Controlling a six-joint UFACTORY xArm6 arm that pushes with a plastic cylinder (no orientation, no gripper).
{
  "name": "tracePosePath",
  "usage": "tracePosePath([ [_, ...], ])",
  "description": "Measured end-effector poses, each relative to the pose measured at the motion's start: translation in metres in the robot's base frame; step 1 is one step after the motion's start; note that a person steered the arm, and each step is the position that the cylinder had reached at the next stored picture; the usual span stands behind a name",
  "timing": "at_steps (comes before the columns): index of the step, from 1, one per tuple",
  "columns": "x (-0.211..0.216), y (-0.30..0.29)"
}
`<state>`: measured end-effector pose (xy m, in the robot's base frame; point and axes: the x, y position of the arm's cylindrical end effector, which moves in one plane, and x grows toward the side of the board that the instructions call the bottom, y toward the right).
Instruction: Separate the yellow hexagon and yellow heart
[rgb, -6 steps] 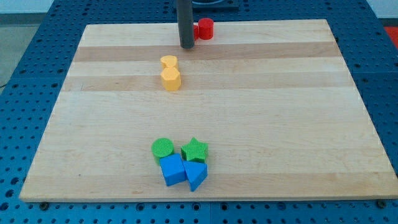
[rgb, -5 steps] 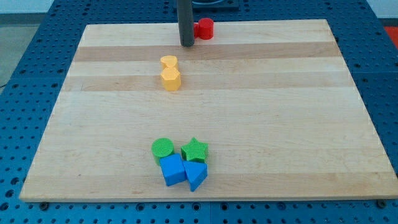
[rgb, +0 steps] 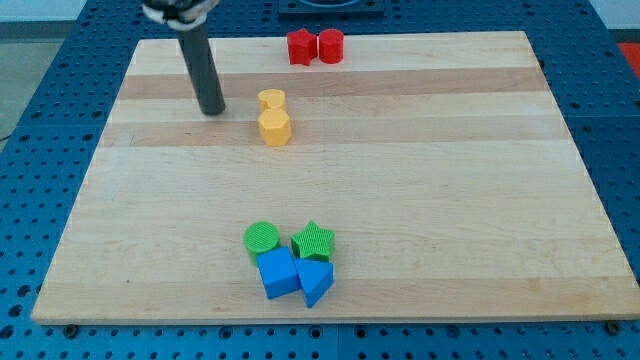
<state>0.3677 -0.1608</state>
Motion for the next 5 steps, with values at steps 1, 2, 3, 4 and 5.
tracePosePath([
  [1,0.035,0.017],
  [2,0.023,0.057],
  [3,-0.016,0.105],
  [4,-0.036,0.121],
  [5,-0.018,0.114],
])
